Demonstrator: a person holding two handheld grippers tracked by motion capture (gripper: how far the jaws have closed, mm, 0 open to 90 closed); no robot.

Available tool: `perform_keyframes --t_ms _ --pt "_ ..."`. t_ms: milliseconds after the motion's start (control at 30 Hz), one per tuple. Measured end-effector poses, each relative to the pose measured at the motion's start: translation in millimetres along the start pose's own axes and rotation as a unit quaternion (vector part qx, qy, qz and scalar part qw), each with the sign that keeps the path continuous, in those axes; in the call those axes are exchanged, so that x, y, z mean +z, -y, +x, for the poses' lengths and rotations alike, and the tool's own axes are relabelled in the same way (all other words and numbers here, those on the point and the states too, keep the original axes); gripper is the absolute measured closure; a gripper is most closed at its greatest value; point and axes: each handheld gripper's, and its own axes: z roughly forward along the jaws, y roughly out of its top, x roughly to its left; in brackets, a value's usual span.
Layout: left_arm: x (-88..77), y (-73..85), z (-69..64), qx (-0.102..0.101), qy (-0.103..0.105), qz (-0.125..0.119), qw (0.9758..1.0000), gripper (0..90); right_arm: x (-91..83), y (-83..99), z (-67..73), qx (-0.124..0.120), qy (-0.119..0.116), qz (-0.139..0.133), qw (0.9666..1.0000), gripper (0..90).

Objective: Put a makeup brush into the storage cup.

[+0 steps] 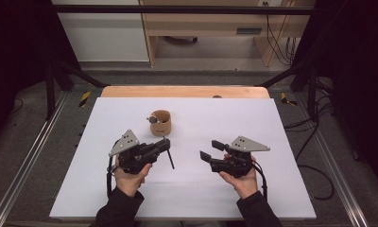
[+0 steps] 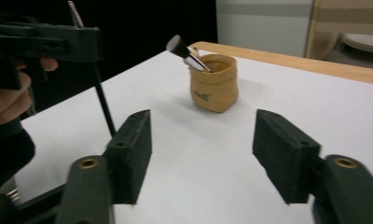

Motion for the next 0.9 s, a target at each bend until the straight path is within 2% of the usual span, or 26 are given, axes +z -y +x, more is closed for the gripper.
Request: perform_keyframes --t_ms 333,567,900 --pt "-10.0 -3.9 10.9 0.002 -0.015 -0.003 0.9999 84.8 -6.9 4.1 -18.7 -0.015 0.052 0.019 0.9984 20.3" --pt "-17.6 -7.2 18.7 -0.006 -0.022 -0.009 0.9997 84.8 -16.1 4.1 -28.3 -0.027 0.063 0.023 0.9974 14.3" --pt "-20.9 -8.7 25.4 -0.013 -0.033 -0.012 0.9993 84.8 -33.8 9.8 -41.7 -0.018 0.082 0.026 0.9961 9.7"
